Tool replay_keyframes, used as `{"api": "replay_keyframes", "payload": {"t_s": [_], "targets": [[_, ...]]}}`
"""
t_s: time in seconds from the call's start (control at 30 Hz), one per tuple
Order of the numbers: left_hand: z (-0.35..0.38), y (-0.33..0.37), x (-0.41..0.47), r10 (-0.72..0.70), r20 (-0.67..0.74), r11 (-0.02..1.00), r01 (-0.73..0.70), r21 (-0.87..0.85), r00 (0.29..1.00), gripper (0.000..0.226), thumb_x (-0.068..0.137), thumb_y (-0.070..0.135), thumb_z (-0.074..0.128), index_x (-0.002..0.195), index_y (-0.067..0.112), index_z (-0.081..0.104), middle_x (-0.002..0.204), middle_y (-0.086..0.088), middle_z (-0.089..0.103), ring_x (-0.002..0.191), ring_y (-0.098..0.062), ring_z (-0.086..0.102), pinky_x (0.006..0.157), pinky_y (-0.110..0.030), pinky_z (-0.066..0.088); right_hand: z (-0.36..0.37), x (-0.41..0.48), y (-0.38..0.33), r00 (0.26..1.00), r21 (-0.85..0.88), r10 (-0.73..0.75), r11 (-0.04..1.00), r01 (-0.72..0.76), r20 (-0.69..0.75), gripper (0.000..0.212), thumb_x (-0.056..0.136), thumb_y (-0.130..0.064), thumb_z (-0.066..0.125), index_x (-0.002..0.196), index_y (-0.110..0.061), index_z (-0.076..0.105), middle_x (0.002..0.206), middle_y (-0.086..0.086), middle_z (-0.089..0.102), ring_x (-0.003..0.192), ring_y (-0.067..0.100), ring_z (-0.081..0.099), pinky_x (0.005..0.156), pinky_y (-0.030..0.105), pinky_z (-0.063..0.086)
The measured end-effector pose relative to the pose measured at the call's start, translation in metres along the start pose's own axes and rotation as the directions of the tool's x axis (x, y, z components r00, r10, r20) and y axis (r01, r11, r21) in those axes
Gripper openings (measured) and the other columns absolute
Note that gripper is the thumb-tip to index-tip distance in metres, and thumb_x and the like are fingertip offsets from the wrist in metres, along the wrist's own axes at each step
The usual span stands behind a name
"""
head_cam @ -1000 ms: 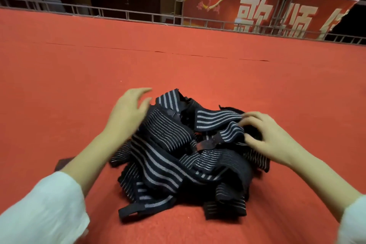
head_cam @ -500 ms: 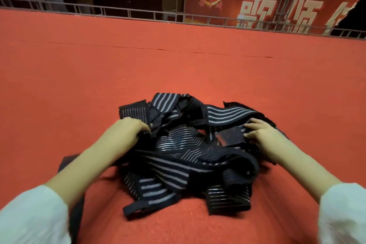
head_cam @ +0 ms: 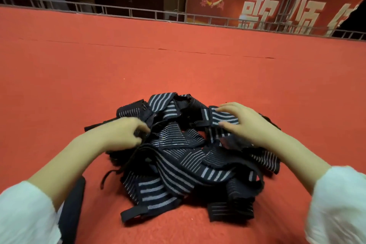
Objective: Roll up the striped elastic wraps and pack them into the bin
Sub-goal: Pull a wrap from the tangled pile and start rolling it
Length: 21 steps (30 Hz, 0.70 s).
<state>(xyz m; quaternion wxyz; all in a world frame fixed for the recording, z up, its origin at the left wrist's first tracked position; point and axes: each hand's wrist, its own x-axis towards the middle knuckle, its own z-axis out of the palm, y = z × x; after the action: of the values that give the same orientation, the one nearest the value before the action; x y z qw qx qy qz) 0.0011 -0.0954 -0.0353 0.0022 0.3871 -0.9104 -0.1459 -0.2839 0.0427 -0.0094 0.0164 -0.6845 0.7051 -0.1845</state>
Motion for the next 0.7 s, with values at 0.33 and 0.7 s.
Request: {"api": "replay_keyframes", "payload": {"t_s": [0.33, 0.7], "targets": [[0.021, 0.076, 0.126, 0.178, -0.19, 0.984, -0.172, 0.045, 0.966, 0.075, 0.084, 0.028, 0.07, 0.148, 0.023, 0.03, 0.154, 0.0, 0.031, 0.141, -0.02, 0.028, 0.116, -0.036, 0.022, 0.052, 0.069, 0.028, 0.914, -0.25, 0.317, 0.934, -0.254, 0.253, 0.078, 0.078, -0.047, 0.071, 0.14, -0.019, 0.034, 0.138, 0.002, 0.052, 0.127, 0.024, 0.048, 0.103, 0.042, 0.032], [0.048, 0.066, 0.15, 0.076, -0.424, 0.982, 0.007, 0.19, 0.903, 0.022, 0.095, 0.022, 0.047, 0.113, 0.02, 0.059, 0.112, -0.004, 0.065, 0.104, -0.03, 0.06, 0.075, -0.036, 0.044, 0.053, 0.033, 0.056, 0.989, -0.112, 0.125, 0.987, -0.116, 0.073, 0.035, 0.084, -0.009, 0.061, 0.116, -0.022, 0.063, 0.117, 0.001, 0.068, 0.113, 0.026, 0.058, 0.089, 0.034, 0.043]]}}
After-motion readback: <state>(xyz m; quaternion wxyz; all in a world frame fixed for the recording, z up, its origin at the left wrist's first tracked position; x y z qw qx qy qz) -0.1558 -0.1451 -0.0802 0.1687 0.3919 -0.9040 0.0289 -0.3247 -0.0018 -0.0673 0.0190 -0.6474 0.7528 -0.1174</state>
